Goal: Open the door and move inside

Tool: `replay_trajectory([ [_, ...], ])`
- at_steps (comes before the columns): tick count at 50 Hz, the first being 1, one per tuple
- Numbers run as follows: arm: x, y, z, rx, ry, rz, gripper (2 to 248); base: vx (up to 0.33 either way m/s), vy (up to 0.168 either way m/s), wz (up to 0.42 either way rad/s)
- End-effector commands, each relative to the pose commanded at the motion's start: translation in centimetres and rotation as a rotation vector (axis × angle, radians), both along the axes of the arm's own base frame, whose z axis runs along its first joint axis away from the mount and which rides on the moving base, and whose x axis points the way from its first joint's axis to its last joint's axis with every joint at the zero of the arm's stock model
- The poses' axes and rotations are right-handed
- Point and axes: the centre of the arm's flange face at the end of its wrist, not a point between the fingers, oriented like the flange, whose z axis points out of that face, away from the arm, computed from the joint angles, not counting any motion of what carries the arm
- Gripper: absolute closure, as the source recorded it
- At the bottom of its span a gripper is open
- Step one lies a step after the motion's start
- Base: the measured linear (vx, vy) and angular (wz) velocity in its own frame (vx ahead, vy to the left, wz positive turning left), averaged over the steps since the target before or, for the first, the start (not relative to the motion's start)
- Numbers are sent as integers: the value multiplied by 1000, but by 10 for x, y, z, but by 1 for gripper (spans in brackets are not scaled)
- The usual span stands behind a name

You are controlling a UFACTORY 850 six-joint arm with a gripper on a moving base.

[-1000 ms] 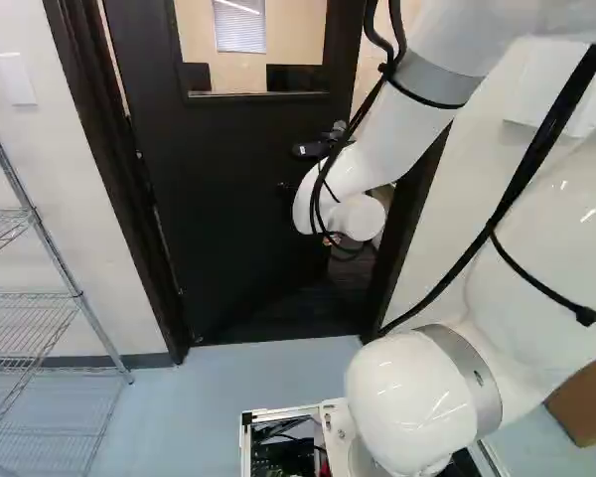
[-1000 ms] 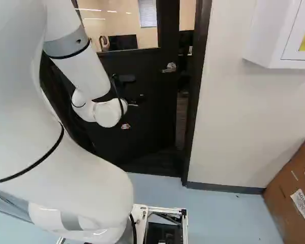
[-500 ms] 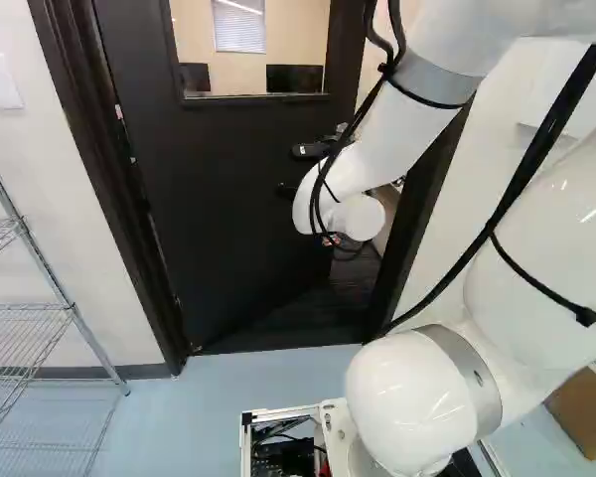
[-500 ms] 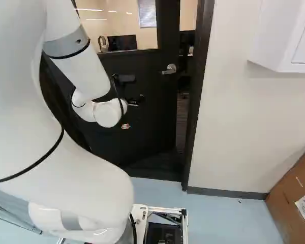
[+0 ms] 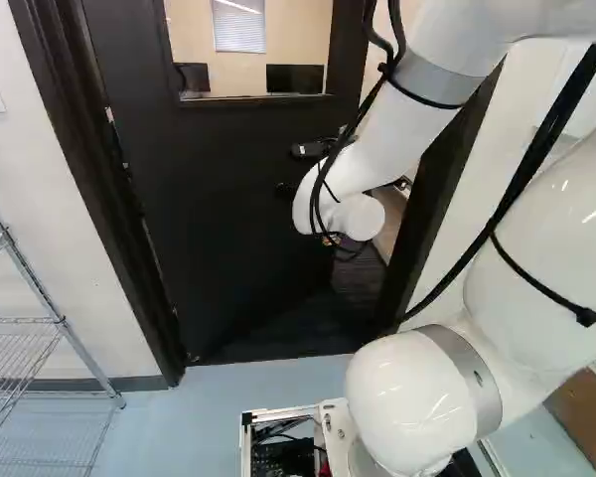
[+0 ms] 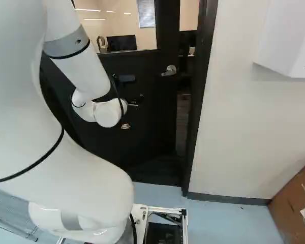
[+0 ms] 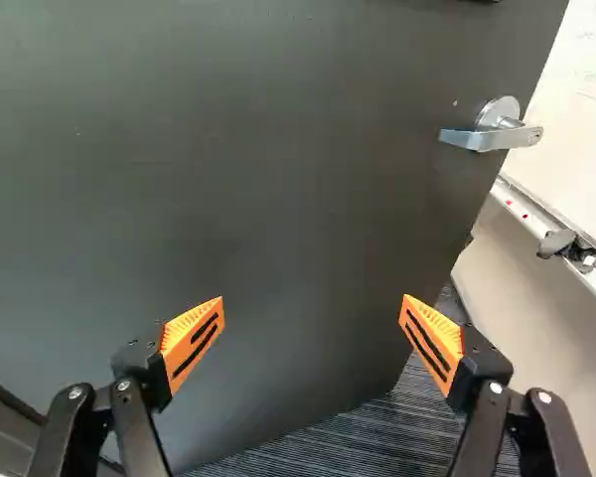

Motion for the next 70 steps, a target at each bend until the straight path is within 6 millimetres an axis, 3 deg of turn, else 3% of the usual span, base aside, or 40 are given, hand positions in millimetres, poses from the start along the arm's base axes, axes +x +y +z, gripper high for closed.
replay_trajectory([
  [70, 6, 1, 0, 0, 1, 1, 3, 82, 6, 1],
])
